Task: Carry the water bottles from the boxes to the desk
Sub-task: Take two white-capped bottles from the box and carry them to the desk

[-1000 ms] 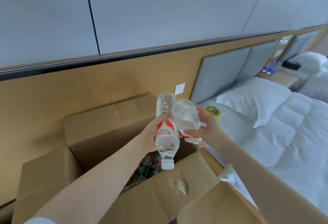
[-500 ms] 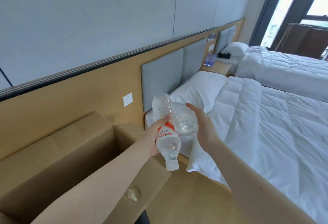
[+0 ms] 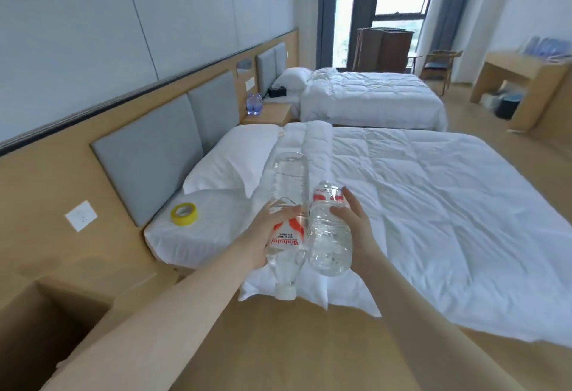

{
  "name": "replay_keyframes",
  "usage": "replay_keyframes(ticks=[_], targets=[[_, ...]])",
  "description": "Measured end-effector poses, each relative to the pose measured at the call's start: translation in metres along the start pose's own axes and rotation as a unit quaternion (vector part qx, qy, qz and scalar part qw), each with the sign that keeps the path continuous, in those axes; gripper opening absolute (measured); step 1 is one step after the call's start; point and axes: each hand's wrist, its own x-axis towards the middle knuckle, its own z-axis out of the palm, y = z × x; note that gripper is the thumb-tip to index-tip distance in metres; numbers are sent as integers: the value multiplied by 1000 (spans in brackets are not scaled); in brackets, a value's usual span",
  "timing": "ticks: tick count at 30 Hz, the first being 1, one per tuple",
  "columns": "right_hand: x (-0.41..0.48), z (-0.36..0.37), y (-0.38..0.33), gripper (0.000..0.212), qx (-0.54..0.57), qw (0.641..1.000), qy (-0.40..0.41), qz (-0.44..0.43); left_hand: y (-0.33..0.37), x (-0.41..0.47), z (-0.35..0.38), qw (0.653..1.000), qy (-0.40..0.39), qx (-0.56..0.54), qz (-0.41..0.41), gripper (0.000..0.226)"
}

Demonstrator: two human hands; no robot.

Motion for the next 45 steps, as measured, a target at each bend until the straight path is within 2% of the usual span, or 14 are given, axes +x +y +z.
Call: replay_keyframes(ticks=[1,2,5,8,10,14,16,18,20,24,28,32,42,45], targets=[[-1,-20,-5,81,-4,1000,10,2,-5,6,17,1000,-21,3,-7,28],[-9,-36,-15,81,-4,1000,3,8,-10,12,35,999,-41,3,-14,24],[-21,-85,-38,38,23,1000,-3,14,-27,27,87,997,-71,5,-29,14],[-30,-131,-53,59,-29,997,68,-32,-41,40,132,993,-98,33,-47,8],[-38,-159,-56,59,-42,993,95,-54,-51,47,159,989,-123,53,-64,9],[-62,-204,-64,13,-96,977,181,-60,-76,62,207,976,-169,76,-118,17],[-71,-226,-69,6,-108,967,220,-66,-87,72,227,967,-193,86,-143,28],[-79,-248,-76,13,-100,956,266,-75,-96,84,246,959,-204,92,-174,47],[-83,-270,-83,22,-101,944,303,-82,-106,99,262,950,-219,97,-199,53],[-83,-310,-94,23,-93,924,358,-92,-120,135,295,935,-257,102,-222,42],[-70,-343,-106,50,-92,910,393,-98,-129,182,331,927,-296,91,-212,27],[-49,-379,-125,25,-74,893,431,-107,-132,231,367,912,-336,81,-221,31],[-30,-448,-149,26,-37,874,471,-116,-161,305,467,879,-402,108,-232,30],[-36,-467,-151,40,-29,872,476,-114,-175,315,495,876,-409,143,-212,37]])
